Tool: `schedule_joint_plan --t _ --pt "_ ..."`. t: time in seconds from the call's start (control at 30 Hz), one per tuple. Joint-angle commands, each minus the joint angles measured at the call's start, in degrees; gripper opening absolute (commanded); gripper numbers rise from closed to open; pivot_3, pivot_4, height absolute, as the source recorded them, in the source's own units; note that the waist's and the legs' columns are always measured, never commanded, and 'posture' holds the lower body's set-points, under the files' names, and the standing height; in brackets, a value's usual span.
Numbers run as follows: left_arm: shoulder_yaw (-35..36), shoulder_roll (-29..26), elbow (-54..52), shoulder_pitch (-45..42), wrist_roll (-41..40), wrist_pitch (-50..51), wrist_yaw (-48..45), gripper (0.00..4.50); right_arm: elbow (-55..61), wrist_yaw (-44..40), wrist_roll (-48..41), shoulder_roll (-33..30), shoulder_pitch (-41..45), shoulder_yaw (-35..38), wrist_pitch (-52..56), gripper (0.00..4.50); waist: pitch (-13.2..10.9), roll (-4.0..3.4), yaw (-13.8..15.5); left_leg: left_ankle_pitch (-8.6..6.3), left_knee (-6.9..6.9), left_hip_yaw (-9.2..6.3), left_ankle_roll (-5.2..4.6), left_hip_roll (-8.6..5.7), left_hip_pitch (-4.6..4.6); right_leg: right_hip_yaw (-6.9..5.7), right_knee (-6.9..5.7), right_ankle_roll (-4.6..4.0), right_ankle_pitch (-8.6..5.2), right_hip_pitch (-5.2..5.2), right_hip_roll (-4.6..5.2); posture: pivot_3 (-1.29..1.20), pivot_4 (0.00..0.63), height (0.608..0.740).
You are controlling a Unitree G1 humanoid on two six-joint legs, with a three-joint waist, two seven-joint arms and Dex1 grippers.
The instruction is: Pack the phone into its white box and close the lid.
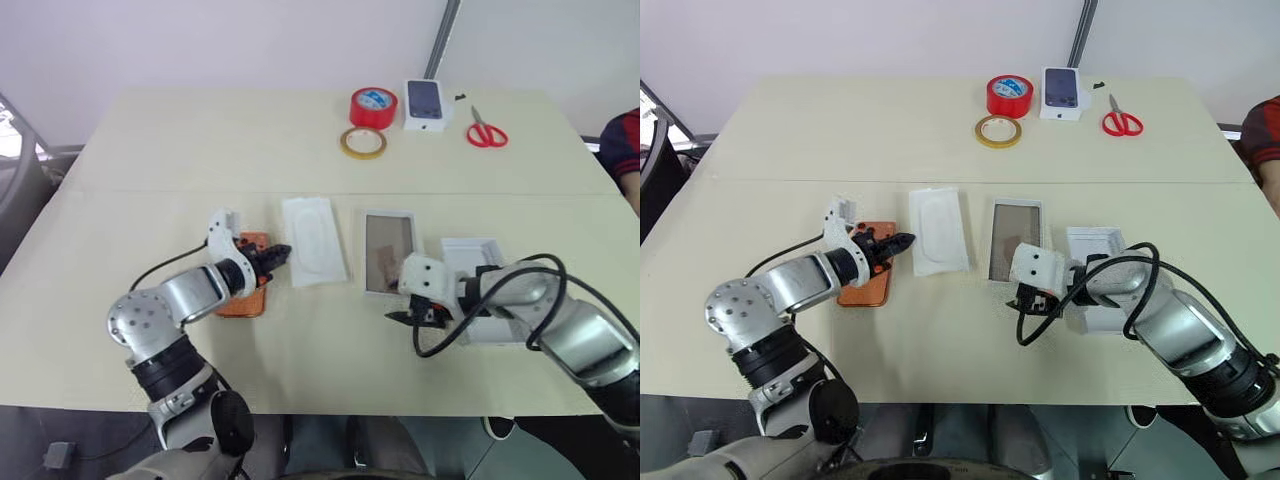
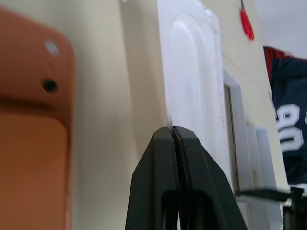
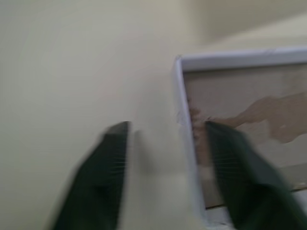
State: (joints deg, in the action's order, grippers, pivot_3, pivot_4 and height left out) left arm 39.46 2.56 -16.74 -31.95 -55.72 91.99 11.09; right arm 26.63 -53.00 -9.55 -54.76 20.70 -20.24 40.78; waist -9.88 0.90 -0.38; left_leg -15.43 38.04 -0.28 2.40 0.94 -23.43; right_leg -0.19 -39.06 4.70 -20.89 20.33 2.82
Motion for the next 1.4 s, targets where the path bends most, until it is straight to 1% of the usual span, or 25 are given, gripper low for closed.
schedule_joint_plan --t 0.03,0.07,0.1,0.27,0.37,0.43,0.5,0.63,0.73,0.87,0.93,1.0,1.07,1.13,1.23,1.4 --pt "1.49 -1.50 -0.28 -1.47 -0.55 0.20 -1.00 0.00 -0.07 -0.31 3.00 -0.13 1.48 -0.66 -1.63 0.74 0.00 0.00 -0.03 0.00 0.00 0.00 0.00 0.00 0.00 0.00 0.00 0.00 0.00 0.00 0.00 0.00 0.150 0.740" --pt "1.57 -2.00 -0.27 -1.60 -0.42 0.30 -1.10 0.00 -0.05 -0.51 3.35 -0.09 1.46 -0.72 -1.99 0.31 0.00 0.00 -0.04 0.00 0.00 0.00 0.01 0.00 0.00 0.00 0.00 0.00 0.00 0.00 0.00 0.00 0.150 0.740" --pt "1.57 -2.41 -0.28 -1.71 -0.34 0.39 -1.18 0.00 0.14 -0.79 3.42 0.11 1.40 -0.60 -2.29 0.05 0.00 0.00 -0.02 0.00 0.00 0.00 0.01 0.00 0.00 0.00 0.00 0.00 0.00 0.00 0.00 0.00 0.150 0.740" --pt "1.82 -4.84 0.50 -2.52 -0.19 0.50 -1.92 0.00 3.54 -1.79 3.19 2.11 1.79 -1.29 -3.92 0.05 0.00 0.00 -0.12 0.01 0.00 -0.01 0.03 0.01 0.00 0.00 0.00 0.00 0.00 0.01 0.00 0.00 0.150 0.740" --pt "3.45 -5.82 2.05 -4.62 -0.24 0.15 -1.70 0.00 4.83 -2.27 5.84 5.03 3.20 -5.34 -6.67 0.05 -0.01 0.04 -0.13 0.02 -0.01 -0.01 0.06 0.02 0.00 -0.01 -0.01 0.00 0.00 0.02 -0.01 0.00 0.150 0.740" --pt "3.39 -6.76 2.96 -5.75 0.14 0.25 -1.89 0.00 3.67 -1.81 8.56 7.94 5.63 -8.64 -7.22 0.05 0.00 0.05 -0.18 0.03 -0.01 -0.01 0.08 0.01 0.00 -0.01 -0.01 0.01 0.00 0.03 -0.01 0.00 0.150 0.740" --pt "2.79 -7.36 3.38 -6.38 0.34 0.45 -2.15 0.00 1.02 -0.57 10.70 11.36 8.44 -10.78 -5.25 0.05 -0.01 0.06 -0.27 0.06 -0.04 -0.02 0.13 0.02 0.01 -0.01 -0.03 0.01 0.00 0.07 -0.02 0.00 0.150 0.740" --pt "1.54 -7.78 3.49 -6.44 -0.40 0.51 -2.17 0.00 -3.64 0.76 13.04 15.75 11.69 -12.14 -2.10 0.05 -0.01 0.11 -0.08 0.10 -0.05 -0.04 0.20 0.01 0.01 -0.02 -0.05 0.01 0.00 0.08 0.01 0.00 0.150 0.740" --pt "-0.10 -8.20 2.81 -5.45 -1.28 0.51 -2.02 0.00 -4.19 0.50 13.59 16.69 12.71 -12.02 -0.27 0.87 -0.01 0.12 0.03 0.10 -0.03 -0.05 0.20 -0.02 -0.01 -0.03 -0.04 0.01 0.00 0.07 0.06 0.00 0.150 0.740" --pt "-1.14 -8.18 2.23 -4.48 -2.07 0.51 -1.92 0.00 0.79 -0.64 10.06 16.25 10.89 -7.62 0.61 2.96 -0.01 0.11 -0.23 0.10 -0.05 -0.06 0.20 -0.02 -0.01 -0.03 -0.05 0.01 0.00 0.09 0.05 0.00 0.150 0.740" --pt "-2.46 -7.95 1.97 -3.79 -2.87 0.51 -1.76 0.00 2.58 -0.25 7.66 15.84 9.78 -3.00 2.51 3.96 -0.01 0.11 -0.24 0.10 -0.06 -0.05 0.20 -0.01 -0.01 -0.03 -0.05 0.01 0.00 0.09 0.05 0.00 0.150 0.740" --pt "-4.75 -7.50 1.31 -2.90 -3.77 0.51 -1.28 0.00 4.32 -0.29 4.85 14.86 8.26 2.58 3.98 3.96 -0.01 0.11 -0.13 0.10 -0.07 -0.06 0.20 -0.01 -0.01 -0.03 -0.05 0.01 0.00 0.08 0.05 0.00 0.150 0.740" --pt "-7.18 -6.35 0.81 -2.30 -4.58 0.51 -0.53 0.00 5.86 -1.54 2.26 12.61 6.25 7.50 4.11 3.96 -0.01 0.12 0.18 0.09 -0.06 -0.05 0.19 -0.03 -0.01 -0.04 -0.03 0.01 0.00 0.06 0.07 0.00 0.150 0.740" --pt "-9.16 -5.52 0.80 -1.87 -5.04 0.51 0.24 0.00 6.66 -2.00 0.23 11.13 4.79 10.86 4.43 3.96 -0.01 0.12 0.41 0.09 -0.06 -0.05 0.19 -0.04 -0.02 -0.03 -0.03 0.01 0.00 0.06 0.08 0.00 0.150 0.740" --pt "-12.16 -5.67 1.00 -1.17 -4.84 0.51 1.04 0.00 7.42 -1.65 -1.78 10.09 3.30 13.49 4.46 3.96 -0.01 0.12 0.30 0.09 -0.07 -0.05 0.18 -0.02 -0.01 -0.02 -0.04 0.00 0.00 0.07 0.05 0.00 0.150 0.740" --pt "-12.40 -3.54 2.38 -2.10 -3.95 0.51 1.99 0.00 8.56 0.08 -2.39 9.09 0.54 14.47 4.37 3.96 -0.01 0.12 -0.11 0.09 -0.10 -0.05 0.18 -0.01 -0.02 -0.02 -0.04 0.00 0.00 0.07 0.03 0.00 0.150 0.740"
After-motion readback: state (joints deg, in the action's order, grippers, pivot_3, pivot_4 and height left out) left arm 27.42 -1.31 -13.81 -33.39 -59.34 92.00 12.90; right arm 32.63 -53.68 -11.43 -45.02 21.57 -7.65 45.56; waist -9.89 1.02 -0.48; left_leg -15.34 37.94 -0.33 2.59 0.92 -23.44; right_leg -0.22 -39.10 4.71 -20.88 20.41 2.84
